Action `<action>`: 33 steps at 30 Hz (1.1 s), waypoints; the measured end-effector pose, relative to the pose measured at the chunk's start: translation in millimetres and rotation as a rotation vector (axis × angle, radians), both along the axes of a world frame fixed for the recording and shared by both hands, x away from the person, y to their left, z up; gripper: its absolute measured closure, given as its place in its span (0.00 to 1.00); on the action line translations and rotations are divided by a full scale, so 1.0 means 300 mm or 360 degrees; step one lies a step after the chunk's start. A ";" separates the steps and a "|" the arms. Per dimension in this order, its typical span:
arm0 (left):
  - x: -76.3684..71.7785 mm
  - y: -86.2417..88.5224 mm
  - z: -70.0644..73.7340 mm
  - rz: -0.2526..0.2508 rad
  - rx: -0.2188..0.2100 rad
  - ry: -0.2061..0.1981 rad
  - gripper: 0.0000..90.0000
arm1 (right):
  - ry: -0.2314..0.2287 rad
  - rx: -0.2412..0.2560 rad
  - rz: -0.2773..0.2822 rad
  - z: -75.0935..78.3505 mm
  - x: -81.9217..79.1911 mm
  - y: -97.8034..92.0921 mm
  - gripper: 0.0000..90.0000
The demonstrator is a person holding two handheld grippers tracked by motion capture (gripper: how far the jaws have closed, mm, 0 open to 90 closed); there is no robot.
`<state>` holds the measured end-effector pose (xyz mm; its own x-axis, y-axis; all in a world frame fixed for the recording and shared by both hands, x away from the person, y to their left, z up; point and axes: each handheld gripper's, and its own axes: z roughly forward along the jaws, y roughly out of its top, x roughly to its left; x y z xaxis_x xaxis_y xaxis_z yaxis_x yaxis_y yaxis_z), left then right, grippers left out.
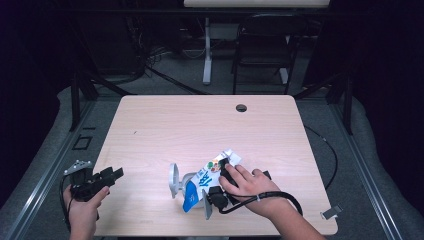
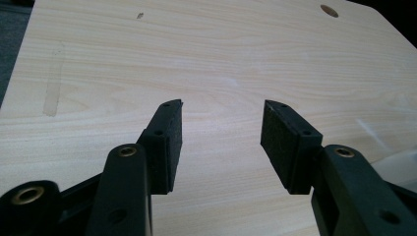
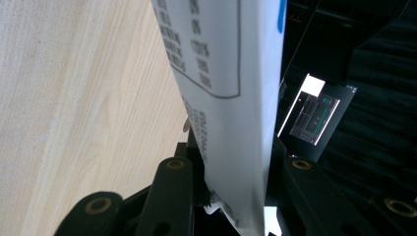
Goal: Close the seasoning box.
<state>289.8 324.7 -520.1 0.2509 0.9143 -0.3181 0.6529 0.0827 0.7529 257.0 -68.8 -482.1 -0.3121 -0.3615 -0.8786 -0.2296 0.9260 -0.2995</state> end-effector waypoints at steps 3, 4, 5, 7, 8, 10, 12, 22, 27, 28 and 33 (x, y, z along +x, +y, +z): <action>0.001 0.000 0.000 -0.0001 0.0003 -0.0002 0.57 | 0.0007 0.0013 0.0002 0.000 0.001 0.001 0.83; 0.000 0.000 0.000 0.0000 0.0001 0.0000 0.57 | -0.0004 -0.0004 -0.0007 0.003 -0.001 0.003 0.84; 0.001 0.000 0.000 0.0001 0.0001 -0.0002 0.57 | -0.0002 -0.0002 -0.0008 0.004 -0.001 0.003 0.84; 0.000 0.001 0.000 0.0006 -0.0002 0.0001 0.57 | -0.0001 -0.0001 -0.0008 0.005 -0.001 0.003 0.84; 0.000 0.001 0.000 0.0007 -0.0003 0.0000 0.57 | 0.0001 0.0005 -0.0007 0.005 0.000 0.003 0.84; 0.002 0.001 -0.001 0.0006 -0.0002 -0.0001 0.57 | 0.0017 0.0032 0.0004 0.003 0.003 0.000 0.85; 0.002 0.001 -0.001 0.0006 -0.0001 0.0001 0.57 | 0.0013 0.0026 -0.0002 0.003 0.002 0.001 0.85; 0.001 -0.002 -0.006 0.0020 -0.0009 -0.0006 0.57 | 0.0019 0.0029 -0.0015 0.009 -0.003 0.000 0.88; 0.001 -0.001 -0.004 0.0018 -0.0012 -0.0004 0.57 | 0.0035 0.0044 -0.0013 0.012 -0.004 -0.002 0.89; 0.001 -0.001 -0.005 0.0019 -0.0012 -0.0004 0.57 | 0.0036 0.0046 -0.0010 0.013 -0.005 -0.002 0.89; 0.002 -0.008 -0.008 0.0019 -0.0012 0.0004 0.57 | 0.0040 0.0047 -0.0014 0.019 -0.004 -0.001 0.90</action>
<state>290.4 322.2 -522.5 0.2391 0.9149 -0.3253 0.6535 0.0962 0.7508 255.7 -69.1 -476.5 -0.3376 -0.3328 -0.8805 -0.2285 0.9364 -0.2663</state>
